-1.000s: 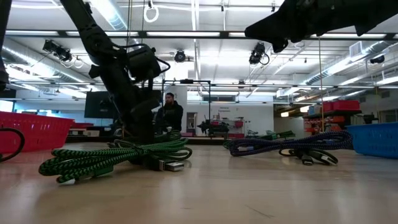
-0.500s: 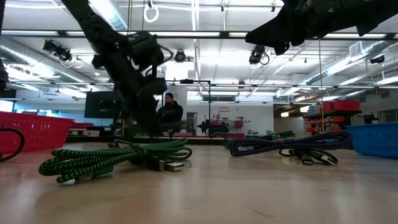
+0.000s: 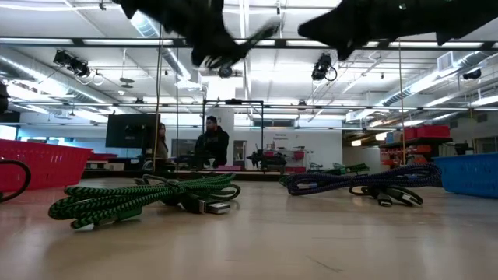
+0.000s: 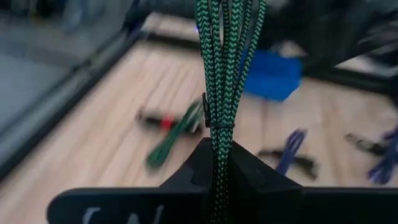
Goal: Pick & Place USB Port
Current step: Put the top left green charger cable into the blue bin
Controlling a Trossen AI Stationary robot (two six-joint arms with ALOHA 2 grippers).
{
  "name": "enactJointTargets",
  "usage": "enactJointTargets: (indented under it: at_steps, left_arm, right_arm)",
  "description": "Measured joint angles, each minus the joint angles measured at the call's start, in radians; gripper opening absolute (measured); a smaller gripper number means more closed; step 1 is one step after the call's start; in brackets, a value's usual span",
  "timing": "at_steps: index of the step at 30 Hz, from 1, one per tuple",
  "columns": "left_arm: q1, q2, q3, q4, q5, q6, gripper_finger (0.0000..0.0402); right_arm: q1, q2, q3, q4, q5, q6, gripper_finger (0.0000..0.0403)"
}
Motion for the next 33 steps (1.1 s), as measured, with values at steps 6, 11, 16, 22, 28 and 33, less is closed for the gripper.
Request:
enactJointTargets:
  at_steps: [6, 11, 16, 22, 28, 33]
  left_arm:
    - [-0.08, -0.002, 0.015, 0.094, -0.022, 0.048, 0.0022]
    - [-0.111, 0.001, 0.015, 0.127, -0.062, 0.064, 0.0022]
    - [-0.133, 0.001, 0.015, 0.16, -0.066, 0.072, 0.0022]
    - [-0.162, 0.001, 0.015, 0.177, -0.068, 0.076, 0.0022]
    - [-0.178, 0.022, 0.013, 0.202, -0.098, 0.09, 0.0022]
    - [-0.179, 0.076, 0.014, 0.313, -0.101, 0.093, 0.0022]
  right_arm:
    - [-0.066, 0.076, 0.001, 0.242, -0.207, 0.016, 0.0043]
    - [-0.078, 0.125, 0.012, 0.311, -0.256, 0.018, 0.008]
    - [-0.078, 0.151, 0.044, 0.324, -0.254, 0.018, 0.0135]
    - [-0.078, 0.152, 0.098, 0.325, -0.209, 0.006, 0.0186]
    - [-0.077, 0.152, 0.175, 0.263, -0.203, -0.016, 0.0201]
    - [-0.074, 0.152, 0.209, 0.221, -0.2, -0.016, 0.02]
